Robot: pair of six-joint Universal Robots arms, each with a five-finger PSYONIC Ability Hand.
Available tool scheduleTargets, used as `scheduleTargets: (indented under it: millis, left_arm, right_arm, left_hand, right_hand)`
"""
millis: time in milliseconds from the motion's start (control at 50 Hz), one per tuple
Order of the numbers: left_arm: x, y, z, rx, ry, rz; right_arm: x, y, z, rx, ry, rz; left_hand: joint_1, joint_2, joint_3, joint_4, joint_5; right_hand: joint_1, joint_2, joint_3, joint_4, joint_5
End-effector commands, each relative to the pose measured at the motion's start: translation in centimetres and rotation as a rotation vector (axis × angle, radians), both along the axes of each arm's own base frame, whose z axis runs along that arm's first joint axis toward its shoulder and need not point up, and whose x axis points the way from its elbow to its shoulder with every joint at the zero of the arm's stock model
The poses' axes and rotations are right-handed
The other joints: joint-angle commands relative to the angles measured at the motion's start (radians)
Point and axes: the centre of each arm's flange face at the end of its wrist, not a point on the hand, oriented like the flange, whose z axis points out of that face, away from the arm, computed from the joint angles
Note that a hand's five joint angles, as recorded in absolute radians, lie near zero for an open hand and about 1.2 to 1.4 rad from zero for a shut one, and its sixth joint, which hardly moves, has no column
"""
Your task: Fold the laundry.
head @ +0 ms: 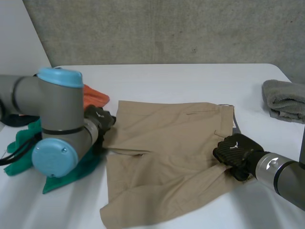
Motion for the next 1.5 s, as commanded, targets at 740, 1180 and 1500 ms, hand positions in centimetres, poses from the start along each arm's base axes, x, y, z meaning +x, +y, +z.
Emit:
scheduleTargets:
  millis: [740,1180,1500]
  left_arm:
    - [1.3,15.5,-3.7,0.296,0.195,-0.054]
    - [4.2,22.0,0.2,0.424,0.023,-0.199]
    - [-1.4,2.0,3.8,-0.103,0.356,-0.061]
  right_arm:
    - [-0.2,-1.7,1.0,-0.002,-0.173,-0.142]
    - [-5.1,4.5,2.6,0.147,0.29,0.151]
    - [0.8,-5.3,4.4,-0.259,-0.08,-0.107]
  left_hand:
    - [0.299,0.3,0.302,0.306,0.315]
    - [1.107,1.107,1.109,1.113,1.122]
    - [1.107,1.107,1.109,1.113,1.122]
  right_hand:
    - [0.279,0.215,0.205,0.196,0.217]
    - [0.279,0.215,0.205,0.196,0.217]
    - [0.279,0.215,0.205,0.196,0.217]
